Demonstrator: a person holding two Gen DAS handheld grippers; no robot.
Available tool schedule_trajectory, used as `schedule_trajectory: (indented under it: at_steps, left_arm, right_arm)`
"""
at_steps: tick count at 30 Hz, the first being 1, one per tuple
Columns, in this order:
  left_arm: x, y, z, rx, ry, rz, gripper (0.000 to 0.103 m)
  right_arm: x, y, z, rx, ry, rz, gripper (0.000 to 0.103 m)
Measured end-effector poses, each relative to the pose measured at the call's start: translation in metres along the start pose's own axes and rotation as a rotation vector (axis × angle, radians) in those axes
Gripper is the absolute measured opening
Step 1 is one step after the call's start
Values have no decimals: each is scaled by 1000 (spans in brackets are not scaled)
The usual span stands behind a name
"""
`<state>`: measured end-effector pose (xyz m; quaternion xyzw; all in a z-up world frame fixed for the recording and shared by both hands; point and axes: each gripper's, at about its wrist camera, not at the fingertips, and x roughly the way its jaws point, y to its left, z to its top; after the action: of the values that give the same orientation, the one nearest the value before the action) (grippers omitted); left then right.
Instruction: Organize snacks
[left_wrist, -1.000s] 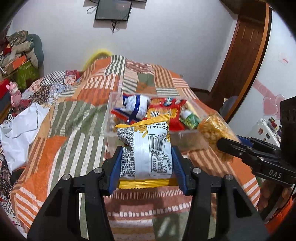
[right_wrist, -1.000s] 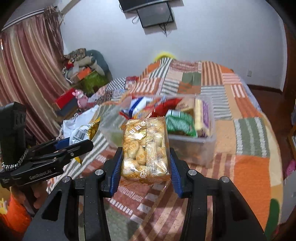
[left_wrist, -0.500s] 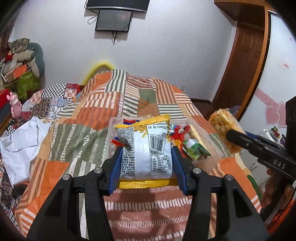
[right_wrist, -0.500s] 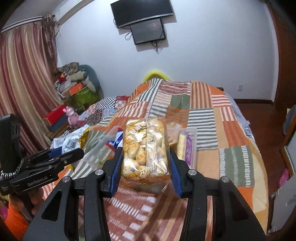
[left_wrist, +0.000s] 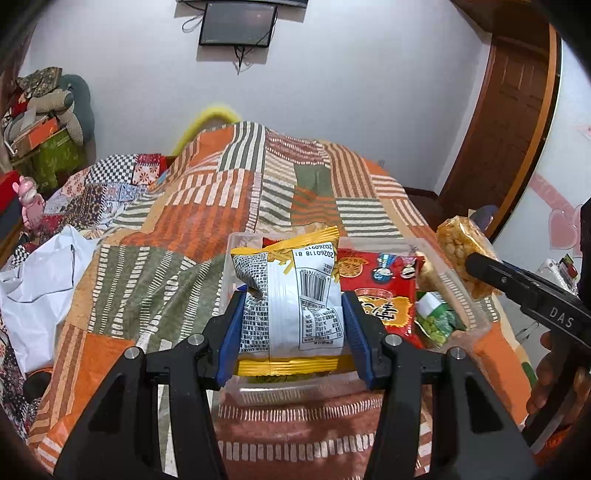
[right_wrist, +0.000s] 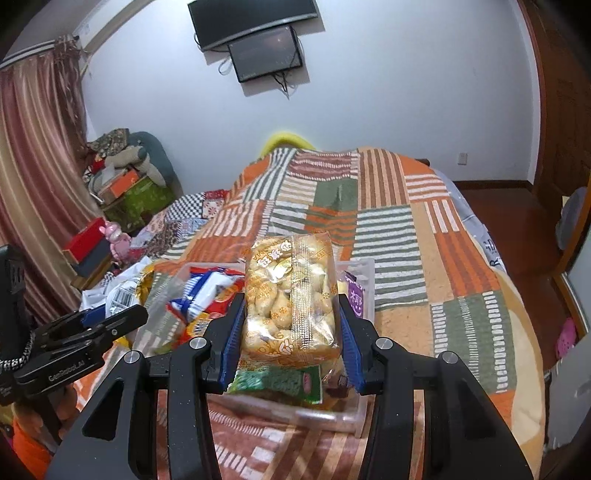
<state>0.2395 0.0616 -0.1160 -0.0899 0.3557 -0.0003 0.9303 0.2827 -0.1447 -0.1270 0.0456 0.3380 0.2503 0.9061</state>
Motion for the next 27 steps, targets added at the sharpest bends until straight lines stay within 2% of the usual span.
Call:
schedule_trajectory:
  at_steps: [7, 10, 12, 15, 20, 27]
  left_arm:
    - [18, -5, 0, 10, 25, -20, 51]
    - [22, -11, -3, 34, 31, -8, 52]
    - [22, -12, -4, 33, 37, 0, 63]
    - [17, -10, -4, 11, 31, -8, 65]
    - [0, -7, -3, -5, 19, -23, 65]
    - [-55, -16, 5, 20, -70, -31, 65]
  right_arm:
    - [18, -6, -4, 49, 48, 2, 43]
    - [17, -2, -5, 31, 36, -24, 45]
    - [15, -4, -3, 31, 27, -44, 45]
    - [9, -9, -1, 50, 23, -36, 53]
    - [-4, -9, 0, 44, 9, -34, 54]
    - [-43, 8, 6, -13, -45, -19, 54]
